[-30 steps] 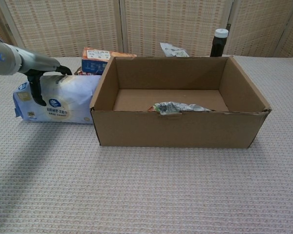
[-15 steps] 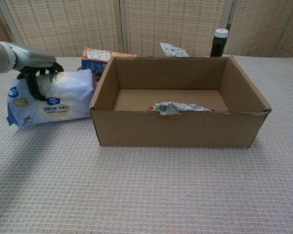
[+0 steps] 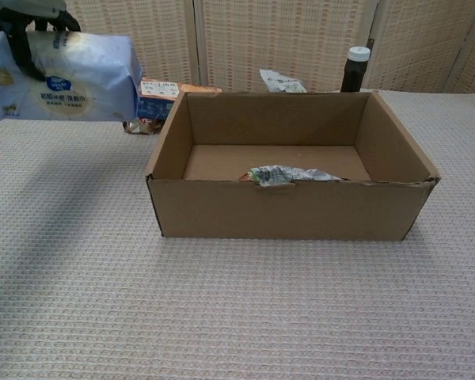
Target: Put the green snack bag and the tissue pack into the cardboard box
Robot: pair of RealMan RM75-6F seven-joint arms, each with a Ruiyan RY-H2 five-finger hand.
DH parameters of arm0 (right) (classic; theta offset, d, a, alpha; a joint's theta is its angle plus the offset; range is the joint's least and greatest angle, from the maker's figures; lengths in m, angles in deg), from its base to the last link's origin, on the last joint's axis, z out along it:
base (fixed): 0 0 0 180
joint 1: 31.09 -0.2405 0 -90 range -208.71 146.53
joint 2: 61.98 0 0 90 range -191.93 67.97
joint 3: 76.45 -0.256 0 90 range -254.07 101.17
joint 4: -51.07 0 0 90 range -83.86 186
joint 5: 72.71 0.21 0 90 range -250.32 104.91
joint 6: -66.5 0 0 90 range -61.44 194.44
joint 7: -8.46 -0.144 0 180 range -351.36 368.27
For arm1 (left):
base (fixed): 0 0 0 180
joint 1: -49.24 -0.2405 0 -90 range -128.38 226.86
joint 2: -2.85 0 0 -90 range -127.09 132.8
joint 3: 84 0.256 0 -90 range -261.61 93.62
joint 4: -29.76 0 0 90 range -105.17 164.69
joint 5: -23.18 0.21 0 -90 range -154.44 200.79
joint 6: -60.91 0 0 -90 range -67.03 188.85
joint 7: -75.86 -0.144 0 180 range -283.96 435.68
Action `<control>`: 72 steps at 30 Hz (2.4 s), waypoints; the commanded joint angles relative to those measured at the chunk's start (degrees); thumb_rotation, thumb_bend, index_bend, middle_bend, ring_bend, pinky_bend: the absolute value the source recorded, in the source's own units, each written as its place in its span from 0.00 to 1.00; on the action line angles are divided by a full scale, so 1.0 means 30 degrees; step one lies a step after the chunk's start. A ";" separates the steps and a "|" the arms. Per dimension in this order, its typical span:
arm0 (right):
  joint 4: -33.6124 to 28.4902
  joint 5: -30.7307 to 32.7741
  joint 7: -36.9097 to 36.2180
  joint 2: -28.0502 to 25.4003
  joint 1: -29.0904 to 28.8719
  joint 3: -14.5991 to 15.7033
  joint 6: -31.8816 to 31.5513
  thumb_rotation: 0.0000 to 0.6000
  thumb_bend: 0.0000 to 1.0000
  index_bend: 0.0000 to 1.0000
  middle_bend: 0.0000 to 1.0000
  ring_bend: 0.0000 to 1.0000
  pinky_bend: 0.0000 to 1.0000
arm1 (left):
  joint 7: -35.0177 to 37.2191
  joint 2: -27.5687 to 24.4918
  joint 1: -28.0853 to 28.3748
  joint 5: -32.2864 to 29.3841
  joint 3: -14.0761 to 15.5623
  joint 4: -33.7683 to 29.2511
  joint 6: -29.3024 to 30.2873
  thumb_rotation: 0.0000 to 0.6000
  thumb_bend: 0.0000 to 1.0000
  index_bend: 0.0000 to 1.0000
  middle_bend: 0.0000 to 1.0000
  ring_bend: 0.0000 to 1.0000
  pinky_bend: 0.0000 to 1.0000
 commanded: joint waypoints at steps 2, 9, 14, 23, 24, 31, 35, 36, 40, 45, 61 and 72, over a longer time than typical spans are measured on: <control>0.0000 -0.0026 -0.0119 -0.0095 0.0026 -0.0011 0.0003 1.00 0.07 0.09 0.11 0.00 0.00 | -0.0816 -0.1232 0.1147 -0.0522 -0.0667 -0.1186 0.0198 1.00 0.33 0.51 0.64 0.58 0.71; 0.0000 -0.0002 -0.0177 -0.0145 -0.0038 0.0003 0.0230 1.00 0.07 0.09 0.11 0.00 0.00 | -0.0758 -0.1250 0.3232 -0.2732 -0.2687 -0.3454 0.0603 1.00 0.33 0.50 0.63 0.58 0.70; 0.0000 -0.0159 -0.0283 -0.0211 0.0041 0.0040 0.0194 1.00 0.07 0.09 0.11 0.00 0.00 | -0.2034 0.0277 0.5060 -0.2556 -0.3307 -0.4159 0.1503 1.00 0.33 0.49 0.63 0.58 0.70; 0.0000 0.0056 -0.0549 -0.0489 0.0128 0.0003 0.0129 1.00 0.07 0.09 0.11 0.00 0.00 | -0.2422 0.4091 0.7727 -0.4464 -0.4696 -0.2654 0.2280 1.00 0.33 0.49 0.63 0.58 0.71; 0.0000 0.0020 -0.0587 -0.0521 0.0151 0.0005 0.0110 1.00 0.07 0.09 0.11 0.00 0.00 | -0.2313 0.4682 0.7923 -0.4527 -0.4830 -0.2310 0.2477 1.00 0.33 0.49 0.63 0.58 0.71; 0.0000 -0.0271 -0.0882 -0.0723 0.0361 0.0040 -0.0070 1.00 0.07 0.09 0.11 0.00 0.00 | -0.1477 0.7515 0.7979 -0.3198 -0.4754 -0.0306 0.3254 1.00 0.25 0.29 0.42 0.39 0.54; 0.0000 -0.0303 -0.0968 -0.0792 0.0418 0.0039 -0.0105 1.00 0.07 0.09 0.11 0.00 0.00 | -0.0559 0.7695 0.7329 -0.3123 -0.4826 0.0299 0.2808 1.00 0.18 0.00 0.01 0.01 0.14; 0.0000 -0.0291 -0.0955 -0.0791 0.0405 0.0033 -0.0080 1.00 0.07 0.09 0.11 0.00 0.00 | -0.0355 0.7669 0.7133 -0.2674 -0.4778 0.0378 0.2860 1.00 0.17 0.00 0.00 0.00 0.09; 0.0000 -0.0256 -0.0807 -0.0685 0.0338 0.0028 0.0017 1.00 0.07 0.09 0.11 0.00 0.00 | 0.0274 0.7400 0.6435 -0.1626 -0.4722 0.0479 0.3364 1.00 0.17 0.00 0.00 0.00 0.06; 0.0000 -0.0225 -0.0593 -0.0507 0.0246 0.0039 0.0150 1.00 0.06 0.09 0.11 0.00 0.00 | 0.0364 0.5895 0.5457 -0.1174 -0.4441 -0.0815 0.3860 1.00 0.20 0.00 0.00 0.00 0.06; 0.0000 -0.1709 -0.0760 -0.0161 0.0603 0.0171 -0.0375 1.00 0.07 0.09 0.11 0.00 0.00 | 0.7509 -0.2040 -0.6667 1.0162 0.1415 -0.9437 1.3303 1.00 0.26 0.00 0.02 0.00 0.12; 0.0000 -0.2405 0.0026 0.0519 0.0779 0.0457 -0.0509 1.00 0.07 0.09 0.11 0.00 0.00 | 1.4736 -0.0186 -1.4393 1.5677 0.3255 -0.4616 1.5798 1.00 0.24 0.03 0.10 0.02 0.16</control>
